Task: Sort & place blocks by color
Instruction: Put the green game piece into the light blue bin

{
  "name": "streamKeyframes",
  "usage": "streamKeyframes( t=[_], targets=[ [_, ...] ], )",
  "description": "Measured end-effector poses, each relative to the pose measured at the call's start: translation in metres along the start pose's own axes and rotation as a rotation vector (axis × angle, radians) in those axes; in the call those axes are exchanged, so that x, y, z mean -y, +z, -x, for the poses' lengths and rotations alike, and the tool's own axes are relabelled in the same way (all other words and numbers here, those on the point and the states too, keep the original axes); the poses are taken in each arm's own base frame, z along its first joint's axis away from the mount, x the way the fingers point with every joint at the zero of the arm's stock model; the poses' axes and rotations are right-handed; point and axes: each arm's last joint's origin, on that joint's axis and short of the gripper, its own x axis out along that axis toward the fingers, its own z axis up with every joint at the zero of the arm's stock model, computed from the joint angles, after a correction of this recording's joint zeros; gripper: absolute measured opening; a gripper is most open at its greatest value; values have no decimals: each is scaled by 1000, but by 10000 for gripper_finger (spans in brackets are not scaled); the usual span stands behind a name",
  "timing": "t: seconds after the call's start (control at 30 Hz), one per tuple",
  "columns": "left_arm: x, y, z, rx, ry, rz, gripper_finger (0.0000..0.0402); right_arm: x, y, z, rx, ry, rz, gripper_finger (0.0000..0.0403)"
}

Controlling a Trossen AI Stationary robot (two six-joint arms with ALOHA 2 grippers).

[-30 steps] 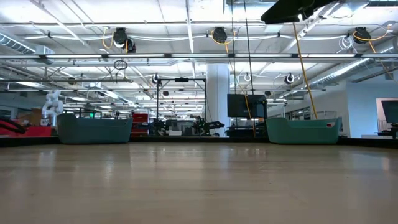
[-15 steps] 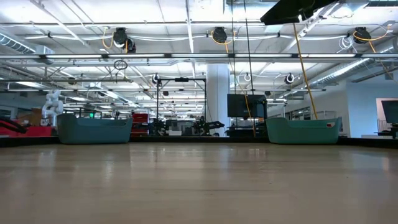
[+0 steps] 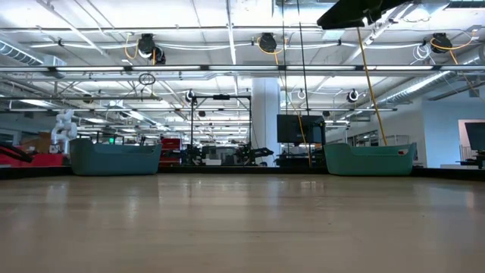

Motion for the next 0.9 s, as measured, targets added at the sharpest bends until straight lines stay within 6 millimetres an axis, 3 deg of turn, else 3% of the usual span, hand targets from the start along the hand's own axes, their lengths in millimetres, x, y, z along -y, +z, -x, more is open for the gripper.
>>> streamKeyframes(
  t=[0.27,0.9],
  targets=[
    [-2,0,-23,-38,-59,-12,221,0,2,0,14,-2,-11,270],
    [2,14,-23,67,-91,73,221,1,3,0,27,-4,-25,270]
  ],
)
